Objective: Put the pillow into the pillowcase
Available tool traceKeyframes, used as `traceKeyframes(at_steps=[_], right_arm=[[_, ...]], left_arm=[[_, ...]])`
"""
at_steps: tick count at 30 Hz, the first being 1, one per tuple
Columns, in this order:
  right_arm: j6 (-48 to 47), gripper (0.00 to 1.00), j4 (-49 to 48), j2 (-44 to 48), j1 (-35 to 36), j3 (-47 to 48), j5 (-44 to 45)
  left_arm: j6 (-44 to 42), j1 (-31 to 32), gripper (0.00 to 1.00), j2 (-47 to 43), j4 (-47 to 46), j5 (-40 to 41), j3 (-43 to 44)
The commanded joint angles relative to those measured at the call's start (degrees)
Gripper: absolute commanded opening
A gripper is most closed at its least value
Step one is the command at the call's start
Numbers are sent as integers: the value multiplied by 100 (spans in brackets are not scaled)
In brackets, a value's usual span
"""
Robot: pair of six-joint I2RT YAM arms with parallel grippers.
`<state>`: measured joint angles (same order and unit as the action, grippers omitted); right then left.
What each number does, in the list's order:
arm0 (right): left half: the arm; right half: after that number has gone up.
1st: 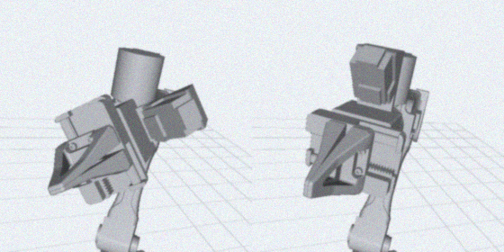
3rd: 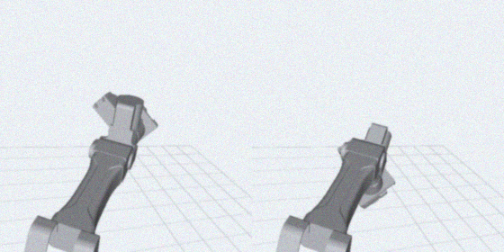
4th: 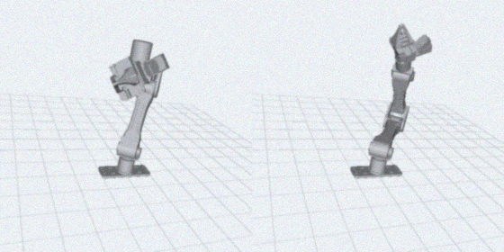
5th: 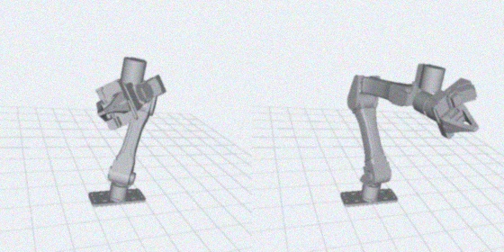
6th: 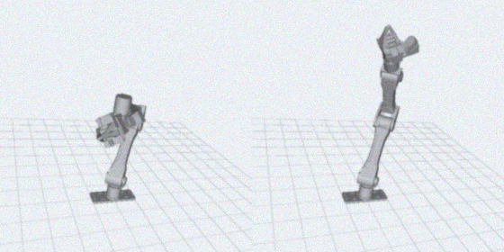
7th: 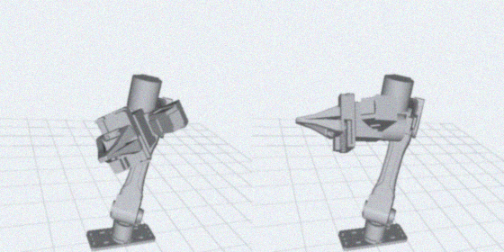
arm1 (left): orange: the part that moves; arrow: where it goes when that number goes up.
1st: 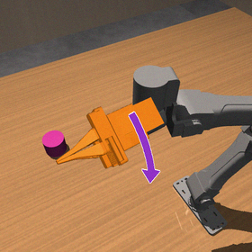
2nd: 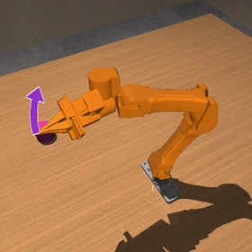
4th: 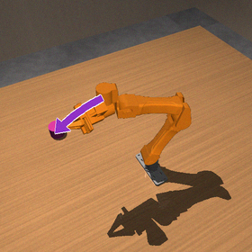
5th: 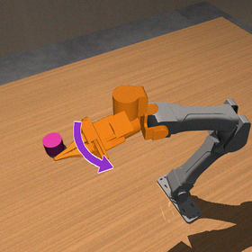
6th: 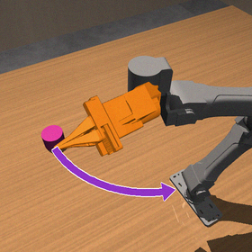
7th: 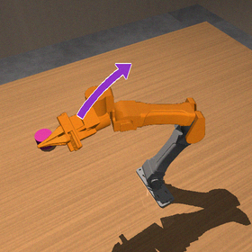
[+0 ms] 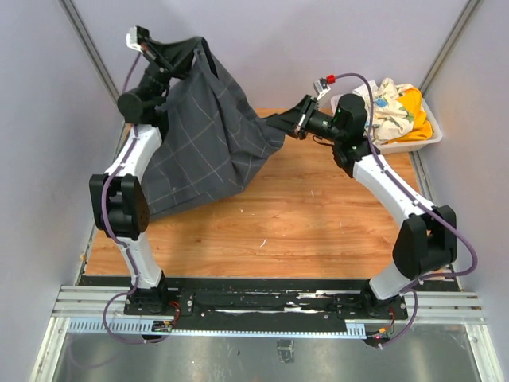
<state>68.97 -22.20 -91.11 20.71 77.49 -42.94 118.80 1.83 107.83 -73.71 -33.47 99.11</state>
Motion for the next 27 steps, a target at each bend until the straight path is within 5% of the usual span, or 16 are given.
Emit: traceKeyframes(at_steps=[1, 16, 21, 24, 27], right_arm=[[-801, 17, 269, 549, -92, -278, 179], [-2418, 31, 3423, 1501, -618, -329, 1838], [-2603, 39, 3618, 1816, -779, -717, 2069], [-2636, 40, 3633, 1868, -911, -863, 2002], [-2709, 41, 3680, 1882, -982, -926, 2006]], left_arm=[[1012, 69, 2, -538, -715, 42, -1153], [81, 986, 4, 22, -964, -386, -3190], [17, 1542, 6, 721, -1402, -483, -3366], [62, 1880, 23, 1092, -1610, -513, -3366], [-167, 2154, 29, 1222, -1342, -748, -3159]])
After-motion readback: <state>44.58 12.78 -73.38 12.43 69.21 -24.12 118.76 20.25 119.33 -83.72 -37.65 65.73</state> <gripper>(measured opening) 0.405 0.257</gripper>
